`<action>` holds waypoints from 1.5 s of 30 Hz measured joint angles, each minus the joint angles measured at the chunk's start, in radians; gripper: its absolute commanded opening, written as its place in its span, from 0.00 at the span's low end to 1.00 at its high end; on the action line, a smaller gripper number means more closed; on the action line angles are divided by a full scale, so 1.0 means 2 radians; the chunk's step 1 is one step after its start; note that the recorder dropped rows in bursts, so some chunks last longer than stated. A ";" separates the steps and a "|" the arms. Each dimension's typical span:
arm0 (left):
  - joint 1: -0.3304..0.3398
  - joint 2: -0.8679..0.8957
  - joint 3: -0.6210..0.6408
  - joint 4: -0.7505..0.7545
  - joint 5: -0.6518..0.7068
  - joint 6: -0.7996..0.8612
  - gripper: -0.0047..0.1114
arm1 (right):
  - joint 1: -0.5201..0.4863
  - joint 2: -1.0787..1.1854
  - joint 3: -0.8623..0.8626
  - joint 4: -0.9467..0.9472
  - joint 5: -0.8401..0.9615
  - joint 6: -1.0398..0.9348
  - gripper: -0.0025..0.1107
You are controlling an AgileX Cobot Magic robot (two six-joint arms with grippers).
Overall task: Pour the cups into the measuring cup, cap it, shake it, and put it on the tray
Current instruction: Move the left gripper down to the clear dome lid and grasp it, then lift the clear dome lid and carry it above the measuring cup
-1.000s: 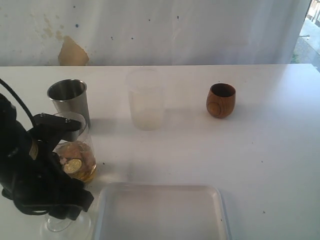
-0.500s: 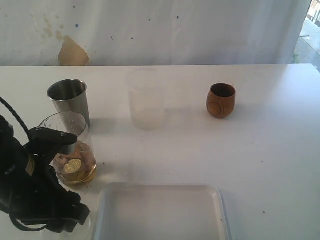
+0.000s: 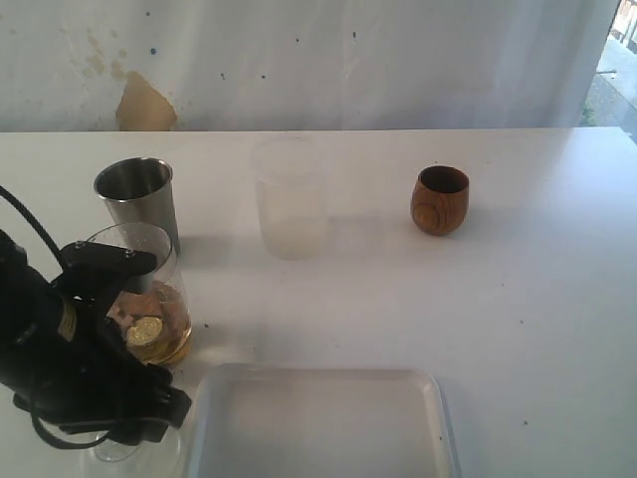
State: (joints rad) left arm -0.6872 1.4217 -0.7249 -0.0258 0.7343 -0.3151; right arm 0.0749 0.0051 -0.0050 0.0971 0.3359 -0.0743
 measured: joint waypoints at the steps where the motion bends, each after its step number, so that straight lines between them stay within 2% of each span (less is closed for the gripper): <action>1: 0.000 0.000 0.000 0.001 0.003 0.000 0.59 | 0.000 0.000 0.000 0.000 0.000 0.000 0.02; 4: 0.000 0.000 0.000 0.001 0.007 0.000 0.49 | 0.000 0.000 0.000 0.000 0.000 0.000 0.02; 9: 0.000 0.000 0.000 0.002 0.007 0.000 0.17 | 0.000 0.000 0.000 0.000 0.000 0.000 0.02; 10: 0.000 0.000 0.000 0.002 0.007 0.001 0.07 | 0.000 0.000 0.000 0.000 0.000 0.000 0.02; 11: 0.000 0.000 0.000 0.002 0.008 0.005 0.04 | 0.000 0.000 0.000 0.000 0.000 0.000 0.02; 15: 0.000 0.000 -0.002 0.002 0.023 0.026 0.04 | 0.000 0.000 0.000 0.000 0.000 0.000 0.02; 19: 0.000 -0.001 -0.026 0.013 0.093 0.038 0.04 | 0.000 0.000 0.000 0.000 0.000 0.000 0.02; 27: 0.000 -0.043 -0.138 0.020 0.225 0.054 0.04 | 0.000 0.000 0.000 0.000 0.000 0.000 0.02; 36: 0.000 -0.071 -0.282 0.049 0.240 0.049 0.04 | 0.000 0.000 0.000 0.000 0.000 0.000 0.02; 39: 0.017 -0.071 -0.332 0.066 0.240 0.041 0.04 | 0.000 0.000 0.000 0.000 0.000 0.000 0.02; 43: 0.056 -0.053 -0.339 0.065 0.243 0.044 0.04 | 0.000 0.000 0.000 0.000 0.000 0.000 0.02; 45: 0.062 -0.036 -0.339 0.054 0.244 0.052 0.04 | 0.000 0.000 0.000 0.000 0.000 0.000 0.02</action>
State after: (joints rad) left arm -0.5631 1.3502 -1.4023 0.0830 1.2219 -0.2116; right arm 0.0749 0.0051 -0.0050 0.0971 0.3359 -0.0743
